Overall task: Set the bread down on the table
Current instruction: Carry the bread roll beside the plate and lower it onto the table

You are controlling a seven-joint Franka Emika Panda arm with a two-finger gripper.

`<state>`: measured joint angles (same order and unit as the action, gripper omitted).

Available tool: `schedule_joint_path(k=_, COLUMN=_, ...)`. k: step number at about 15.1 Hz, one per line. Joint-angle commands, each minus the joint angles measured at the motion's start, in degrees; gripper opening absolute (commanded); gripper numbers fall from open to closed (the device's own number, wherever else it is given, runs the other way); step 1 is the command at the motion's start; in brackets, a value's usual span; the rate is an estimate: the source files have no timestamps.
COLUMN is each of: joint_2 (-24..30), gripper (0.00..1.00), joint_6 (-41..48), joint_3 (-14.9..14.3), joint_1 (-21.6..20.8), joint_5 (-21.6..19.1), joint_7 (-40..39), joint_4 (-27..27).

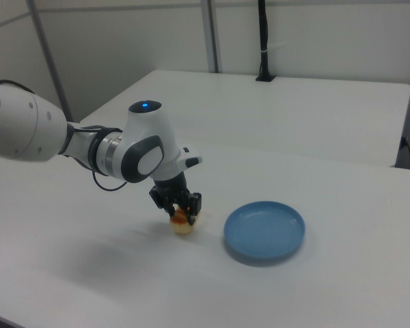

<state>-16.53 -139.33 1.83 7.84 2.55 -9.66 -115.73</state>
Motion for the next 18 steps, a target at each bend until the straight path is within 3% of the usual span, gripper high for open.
schedule_joint_path(k=1, joint_2=1.33, gripper=1.00, joint_6=1.60, joint_3=-0.43, joint_1=-0.37, joint_5=0.18, joint_7=1.40, joint_4=2.34)
schedule_joint_path(k=5, joint_2=2.12, gripper=1.00, joint_6=20.64, joint_3=-0.25, joint_1=-1.42, joint_5=0.00, joint_7=1.66, joint_4=15.68)
schedule_joint_path(k=8, joint_2=2.56, gripper=1.00, joint_6=29.62, joint_3=-0.34, joint_1=-4.15, joint_5=0.09, joint_7=3.50, joint_4=22.63)
schedule_joint_path(k=12, joint_2=7.20, gripper=1.00, joint_6=37.63, joint_3=-1.30, joint_1=-8.71, joint_5=0.18, joint_7=9.12, joint_4=24.76)
schedule_joint_path(k=16, joint_2=13.09, gripper=1.00, joint_6=45.45, joint_3=-6.83, joint_1=-16.70, joint_5=0.09, joint_7=13.43, joint_4=24.85)
schedule_joint_path(k=18, joint_2=15.21, gripper=1.00, joint_6=47.92, joint_3=-7.37, joint_1=-17.16, joint_5=-0.17, joint_7=13.35, joint_4=24.59)
